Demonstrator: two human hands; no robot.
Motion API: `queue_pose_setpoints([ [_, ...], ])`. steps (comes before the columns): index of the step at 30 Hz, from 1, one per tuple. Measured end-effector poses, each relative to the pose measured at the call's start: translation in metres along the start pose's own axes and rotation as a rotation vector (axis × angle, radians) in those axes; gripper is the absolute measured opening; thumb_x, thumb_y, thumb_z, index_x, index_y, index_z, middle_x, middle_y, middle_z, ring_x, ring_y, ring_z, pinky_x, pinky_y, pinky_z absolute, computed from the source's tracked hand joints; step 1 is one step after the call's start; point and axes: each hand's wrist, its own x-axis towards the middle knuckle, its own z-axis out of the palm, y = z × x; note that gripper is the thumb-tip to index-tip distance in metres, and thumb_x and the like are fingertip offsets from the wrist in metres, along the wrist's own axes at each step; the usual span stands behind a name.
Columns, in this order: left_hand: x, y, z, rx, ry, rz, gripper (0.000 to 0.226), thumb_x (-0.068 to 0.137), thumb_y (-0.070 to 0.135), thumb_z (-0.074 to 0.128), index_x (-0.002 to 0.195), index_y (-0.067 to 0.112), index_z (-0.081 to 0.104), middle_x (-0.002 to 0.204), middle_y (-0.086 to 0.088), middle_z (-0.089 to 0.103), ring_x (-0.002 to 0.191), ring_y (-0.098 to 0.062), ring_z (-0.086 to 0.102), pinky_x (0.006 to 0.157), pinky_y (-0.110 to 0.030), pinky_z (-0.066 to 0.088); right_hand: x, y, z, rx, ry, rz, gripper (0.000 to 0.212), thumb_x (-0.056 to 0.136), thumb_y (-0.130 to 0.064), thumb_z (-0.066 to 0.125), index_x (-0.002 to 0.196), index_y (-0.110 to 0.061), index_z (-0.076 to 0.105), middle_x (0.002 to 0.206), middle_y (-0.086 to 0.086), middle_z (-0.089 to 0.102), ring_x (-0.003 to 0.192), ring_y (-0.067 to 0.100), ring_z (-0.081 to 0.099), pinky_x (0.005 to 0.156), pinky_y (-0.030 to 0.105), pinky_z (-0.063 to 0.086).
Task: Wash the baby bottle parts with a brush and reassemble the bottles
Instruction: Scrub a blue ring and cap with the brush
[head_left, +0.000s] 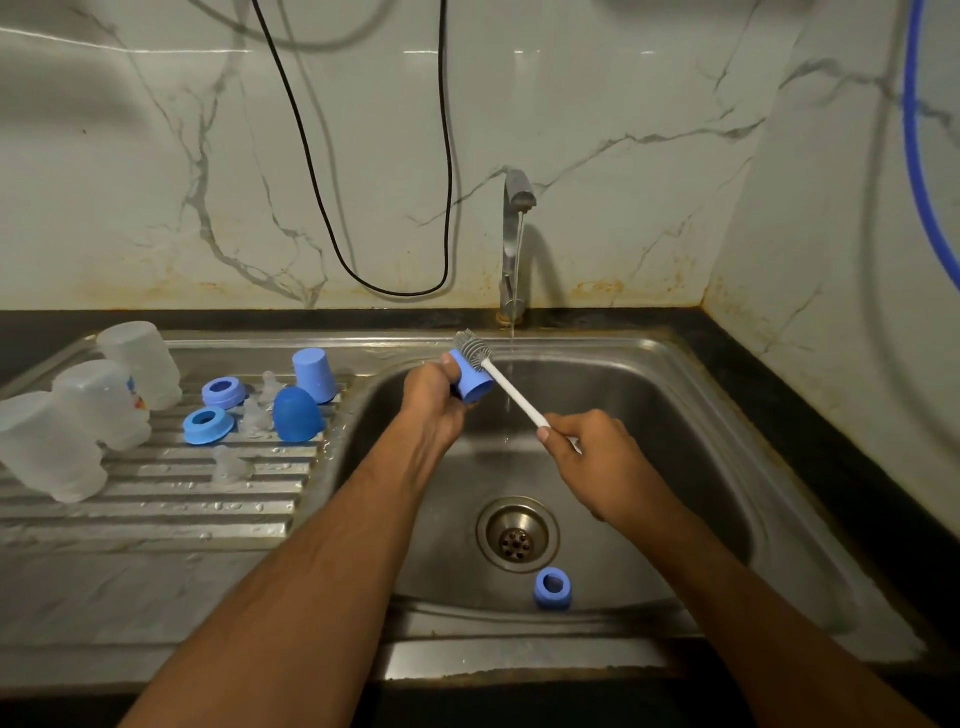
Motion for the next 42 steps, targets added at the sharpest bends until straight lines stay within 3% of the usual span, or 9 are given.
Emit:
queue_pose_setpoints([
  [3, 0.010, 0.009, -0.009, -0.069, 0.032, 0.024, 0.038, 0.100, -0.002, 0.044, 0.137, -0.008, 0.046, 0.110, -0.020, 0.061, 0.091, -0.030, 0.063, 0.072, -0.042, 0.054, -0.009, 0.005, -0.003, 0.043, -0.055, 0.005, 0.034, 0.104, -0.032, 0.054, 0.133, -0.019, 0.064, 0.064, -0.016, 0.048, 0.051, -0.002, 0.045, 0.049, 0.008, 0.032],
  [9, -0.004, -0.003, 0.000, -0.027, -0.052, -0.029, 0.023, 0.099, -0.002, 0.049, 0.122, -0.001, 0.048, 0.107, -0.018, 0.060, 0.093, -0.029, 0.062, 0.072, -0.042, 0.056, 0.005, -0.004, -0.006, 0.017, -0.002, 0.043, 0.032, 0.105, -0.029, 0.052, 0.131, -0.015, 0.065, 0.065, -0.009, 0.052, 0.053, 0.004, 0.048, 0.051, 0.019, 0.038],
  [15, 0.008, 0.010, -0.009, -0.056, 0.039, -0.035, 0.033, 0.101, 0.003, 0.045, 0.133, -0.006, 0.046, 0.108, -0.022, 0.059, 0.090, -0.032, 0.062, 0.064, -0.044, 0.052, -0.010, 0.005, -0.007, 0.003, -0.066, 0.014, 0.034, 0.104, -0.031, 0.054, 0.133, -0.017, 0.064, 0.060, -0.015, 0.047, 0.044, -0.002, 0.046, 0.045, 0.008, 0.032],
  [20, 0.014, 0.004, -0.009, 0.046, 0.000, 0.025, 0.043, 0.095, 0.025, 0.063, 0.128, -0.002, 0.056, 0.118, -0.020, 0.066, 0.103, -0.028, 0.069, 0.079, -0.039, 0.061, -0.006, 0.002, -0.006, -0.003, -0.025, 0.013, 0.034, 0.104, -0.031, 0.055, 0.134, -0.018, 0.065, 0.059, -0.012, 0.051, 0.044, 0.002, 0.048, 0.044, 0.012, 0.034],
  [26, 0.011, -0.008, -0.001, 0.122, -0.105, -0.031, 0.033, 0.097, 0.014, 0.063, 0.125, -0.002, 0.057, 0.121, -0.022, 0.064, 0.104, -0.032, 0.068, 0.083, -0.046, 0.061, 0.001, -0.006, -0.004, -0.047, 0.008, 0.015, 0.032, 0.105, -0.029, 0.053, 0.129, -0.015, 0.068, 0.070, -0.011, 0.056, 0.061, 0.007, 0.054, 0.057, 0.024, 0.045],
  [32, 0.019, 0.006, -0.012, -0.089, -0.077, -0.033, 0.038, 0.103, 0.004, 0.044, 0.140, -0.005, 0.044, 0.136, -0.026, 0.055, 0.120, -0.042, 0.059, 0.090, -0.054, 0.052, -0.013, 0.003, -0.006, 0.073, -0.100, 0.065, 0.033, 0.104, -0.032, 0.053, 0.133, -0.019, 0.064, 0.060, -0.013, 0.046, 0.046, -0.001, 0.042, 0.047, 0.012, 0.032],
  [39, 0.002, -0.005, 0.000, -0.090, -0.154, -0.102, 0.034, 0.101, 0.005, 0.051, 0.133, 0.000, 0.044, 0.133, -0.028, 0.053, 0.115, -0.043, 0.061, 0.096, -0.058, 0.053, 0.002, 0.000, -0.006, 0.056, -0.022, 0.089, 0.031, 0.105, -0.027, 0.051, 0.131, -0.016, 0.065, 0.062, -0.010, 0.048, 0.052, 0.003, 0.043, 0.049, 0.020, 0.034],
  [42, 0.012, 0.007, -0.007, -0.180, -0.098, -0.069, 0.043, 0.101, 0.008, 0.052, 0.141, -0.004, 0.041, 0.133, -0.027, 0.054, 0.112, -0.040, 0.063, 0.087, -0.055, 0.055, -0.011, 0.005, -0.006, 0.123, -0.089, 0.100, 0.028, 0.105, -0.032, 0.051, 0.128, -0.022, 0.065, 0.060, -0.006, 0.048, 0.044, 0.005, 0.041, 0.042, 0.022, 0.037],
])
